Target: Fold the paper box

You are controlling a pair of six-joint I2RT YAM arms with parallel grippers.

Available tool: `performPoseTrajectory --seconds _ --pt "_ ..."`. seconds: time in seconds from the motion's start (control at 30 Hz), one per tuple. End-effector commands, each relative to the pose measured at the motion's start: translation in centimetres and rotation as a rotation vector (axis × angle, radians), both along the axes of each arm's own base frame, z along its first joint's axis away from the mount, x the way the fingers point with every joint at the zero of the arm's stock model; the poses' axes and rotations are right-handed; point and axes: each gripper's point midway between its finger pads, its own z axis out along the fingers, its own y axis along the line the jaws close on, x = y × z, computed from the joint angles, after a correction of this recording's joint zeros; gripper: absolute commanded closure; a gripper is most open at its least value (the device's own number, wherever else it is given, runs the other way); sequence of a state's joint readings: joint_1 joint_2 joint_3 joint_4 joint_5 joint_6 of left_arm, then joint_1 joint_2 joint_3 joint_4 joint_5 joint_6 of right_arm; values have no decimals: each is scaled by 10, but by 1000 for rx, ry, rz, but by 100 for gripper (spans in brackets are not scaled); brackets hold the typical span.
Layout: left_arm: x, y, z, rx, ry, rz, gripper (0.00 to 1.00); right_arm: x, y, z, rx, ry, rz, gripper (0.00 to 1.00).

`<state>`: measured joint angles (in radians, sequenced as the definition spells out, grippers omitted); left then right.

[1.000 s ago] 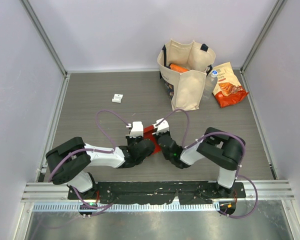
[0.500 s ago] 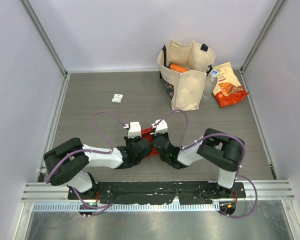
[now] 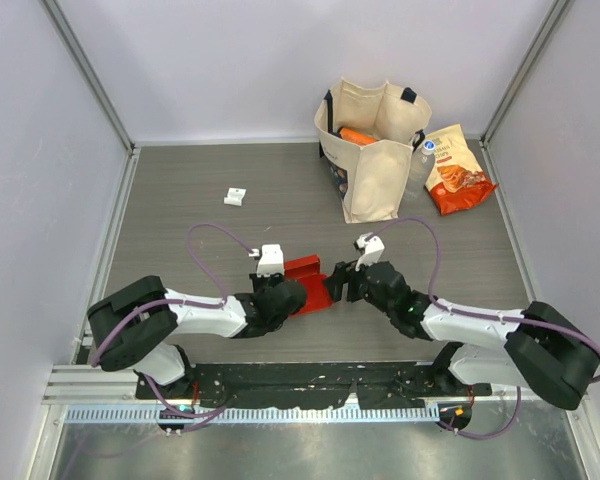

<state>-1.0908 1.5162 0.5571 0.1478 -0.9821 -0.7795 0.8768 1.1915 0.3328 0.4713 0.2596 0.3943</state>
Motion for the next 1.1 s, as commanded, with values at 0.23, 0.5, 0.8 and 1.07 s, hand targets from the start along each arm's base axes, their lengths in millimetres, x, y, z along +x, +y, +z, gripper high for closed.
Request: performPoseTrajectory --seconds 0.23,0.5,0.8,1.07 --pt "0 -3 5 -29 32 13 100 -54 11 -51 348 649 178 33" --pt "-1 -3 3 -32 42 23 100 -45 34 -57 546 761 161 53" --pt "-10 -3 21 -61 44 -77 58 -34 42 -48 779 877 101 99" --pt "-53 16 102 -337 24 -293 14 -32 39 -43 809 1013 -13 100"
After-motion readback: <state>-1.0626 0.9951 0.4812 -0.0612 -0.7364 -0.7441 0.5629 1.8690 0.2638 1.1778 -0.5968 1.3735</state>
